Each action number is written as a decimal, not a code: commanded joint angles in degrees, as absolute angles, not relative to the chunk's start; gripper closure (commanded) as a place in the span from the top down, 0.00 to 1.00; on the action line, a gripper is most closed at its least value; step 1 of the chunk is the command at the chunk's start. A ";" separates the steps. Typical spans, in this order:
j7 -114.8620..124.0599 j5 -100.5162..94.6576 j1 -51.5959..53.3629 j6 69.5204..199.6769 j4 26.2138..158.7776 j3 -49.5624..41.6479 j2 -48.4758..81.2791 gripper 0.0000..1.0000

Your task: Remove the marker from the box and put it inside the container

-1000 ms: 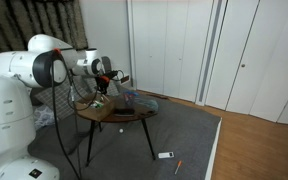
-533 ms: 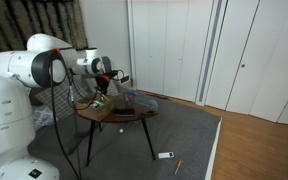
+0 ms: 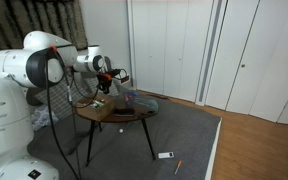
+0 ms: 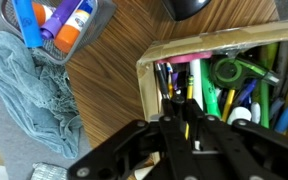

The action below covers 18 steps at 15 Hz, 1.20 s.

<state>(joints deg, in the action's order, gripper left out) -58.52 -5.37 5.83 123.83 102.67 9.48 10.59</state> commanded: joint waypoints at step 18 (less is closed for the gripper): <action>-35.16 -11.63 2.44 119.82 102.57 3.02 6.14 0.05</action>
<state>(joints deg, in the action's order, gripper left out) -39.12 -7.35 2.02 120.69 102.55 3.33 7.07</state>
